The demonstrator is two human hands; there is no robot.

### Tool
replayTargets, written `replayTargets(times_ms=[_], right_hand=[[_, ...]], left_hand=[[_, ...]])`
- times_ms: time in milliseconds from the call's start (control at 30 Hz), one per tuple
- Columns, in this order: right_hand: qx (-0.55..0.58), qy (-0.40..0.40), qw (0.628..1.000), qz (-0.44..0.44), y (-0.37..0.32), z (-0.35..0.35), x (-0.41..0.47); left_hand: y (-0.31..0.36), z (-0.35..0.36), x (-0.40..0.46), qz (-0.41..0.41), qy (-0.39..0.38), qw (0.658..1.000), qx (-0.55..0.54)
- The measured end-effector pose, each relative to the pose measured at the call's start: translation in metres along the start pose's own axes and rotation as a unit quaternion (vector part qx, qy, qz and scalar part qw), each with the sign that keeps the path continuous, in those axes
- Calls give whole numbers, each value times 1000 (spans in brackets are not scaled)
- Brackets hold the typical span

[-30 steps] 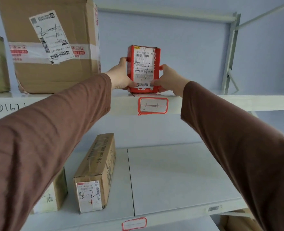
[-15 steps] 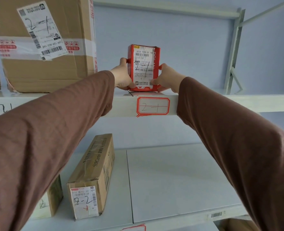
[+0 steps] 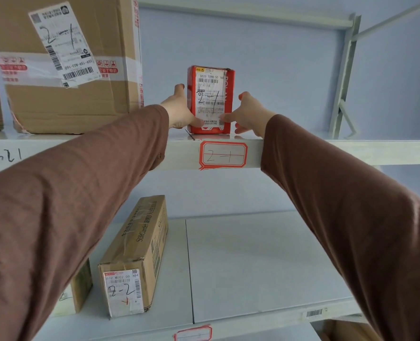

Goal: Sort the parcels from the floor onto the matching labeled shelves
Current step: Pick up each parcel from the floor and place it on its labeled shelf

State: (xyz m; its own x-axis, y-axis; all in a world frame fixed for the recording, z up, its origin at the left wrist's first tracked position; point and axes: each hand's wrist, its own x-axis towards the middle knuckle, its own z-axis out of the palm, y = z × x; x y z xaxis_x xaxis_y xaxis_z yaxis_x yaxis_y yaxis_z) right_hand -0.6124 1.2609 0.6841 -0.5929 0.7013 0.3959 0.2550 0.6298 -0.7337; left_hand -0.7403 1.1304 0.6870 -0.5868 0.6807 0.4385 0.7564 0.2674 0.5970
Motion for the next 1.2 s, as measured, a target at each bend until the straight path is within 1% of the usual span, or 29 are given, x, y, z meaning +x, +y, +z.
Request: replayTargets(times_ms=[133, 233, 400, 533, 667, 767, 833, 900, 1033, 1200], right_hand=[[1, 16, 1000, -10, 0, -4, -10], [-28, 34, 998, -33, -1, -9, -25], [-45, 72, 991, -108, -6, -11, -71], [-63, 100, 976, -182, -1, 2, -112], [-16, 138, 958, -253, 10, 27, -160], [44, 149, 940, -304, 21, 54, -198], [60, 138, 935, -321, 27, 76, -218], [69, 114, 938, -320, 31, 101, -234], [78, 60, 948, -302, 33, 155, -255], [105, -3, 958, -265, 23, 233, -280]], left_hand=[[-2, -3, -5, -4, 14, 1000, 22], [-2, -8, -16, 0, 31, 999, 33], [-2, -19, -62, 49, 73, 995, 50], [-13, -25, -111, 101, 104, 989, 40], [-31, -23, -170, 121, 141, 982, 15], [-54, -17, -216, 128, 165, 977, 30], [-74, -12, -242, 122, 175, 976, 41], [-97, -9, -263, 107, 175, 977, 51], [-147, -12, -296, 76, 173, 979, 78], [-220, -31, -328, 51, 171, 980, 86]])
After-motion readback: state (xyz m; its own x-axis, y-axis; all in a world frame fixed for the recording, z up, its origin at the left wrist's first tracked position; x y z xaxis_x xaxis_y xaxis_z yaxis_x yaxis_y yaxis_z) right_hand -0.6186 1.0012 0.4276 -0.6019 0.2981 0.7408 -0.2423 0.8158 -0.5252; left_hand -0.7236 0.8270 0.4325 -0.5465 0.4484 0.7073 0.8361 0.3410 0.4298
